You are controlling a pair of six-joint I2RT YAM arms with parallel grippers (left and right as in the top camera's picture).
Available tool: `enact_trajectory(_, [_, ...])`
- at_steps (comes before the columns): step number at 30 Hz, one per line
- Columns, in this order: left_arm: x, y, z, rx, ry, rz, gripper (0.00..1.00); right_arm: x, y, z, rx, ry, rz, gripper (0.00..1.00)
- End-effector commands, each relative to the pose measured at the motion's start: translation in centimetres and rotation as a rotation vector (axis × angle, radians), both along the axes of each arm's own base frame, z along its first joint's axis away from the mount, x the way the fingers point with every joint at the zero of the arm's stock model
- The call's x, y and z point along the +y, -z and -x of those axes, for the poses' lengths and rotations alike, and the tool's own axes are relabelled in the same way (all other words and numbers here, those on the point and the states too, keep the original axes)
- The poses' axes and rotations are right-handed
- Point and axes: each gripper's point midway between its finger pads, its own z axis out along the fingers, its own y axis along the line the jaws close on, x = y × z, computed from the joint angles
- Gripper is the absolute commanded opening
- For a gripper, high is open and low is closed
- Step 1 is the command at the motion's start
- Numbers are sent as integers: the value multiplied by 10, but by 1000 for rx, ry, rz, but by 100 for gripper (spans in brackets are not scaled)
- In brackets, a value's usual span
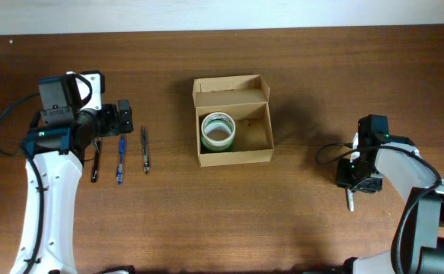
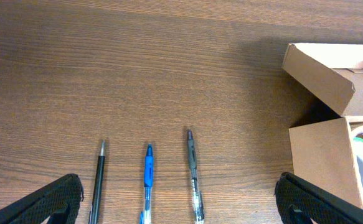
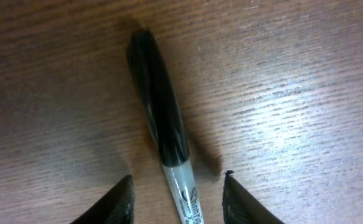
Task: Pack container
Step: 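Lower the right gripper onto the black marker and grasp it, then carry the black marker into the box and release it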
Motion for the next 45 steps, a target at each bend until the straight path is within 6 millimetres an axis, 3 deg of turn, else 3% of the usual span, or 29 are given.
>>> enact_trajectory(1, [-1, -6, -3, -16, 18, -1, 99, 1, 3, 0, -6, 15, -16, 41])
enact_trajectory(10, [-1, -6, -3, -16, 18, -1, 99, 5, 20, 5, 13, 6, -35, 40])
enact_trajectory(19, [-1, -6, -3, -16, 18, -1, 99, 3, 22, -1, -10, -46, -29, 39])
enact_trajectory(28, [-1, -6, -3, -16, 18, -1, 99, 5, 23, 2, -6, -41, -35, 15])
enact_trajectory(35, [-1, -6, -3, -16, 18, -1, 99, 12, 22, -2, -20, -34, -81, 9])
enact_trajectory(40, [-1, -6, -3, -16, 18, -1, 99, 32, 4, -26, -95, -35, -210, 7])
enact_trajectory(45, [-1, -6, -3, -16, 18, -1, 99, 37, -45, -61, -180, 19, -263, 4])
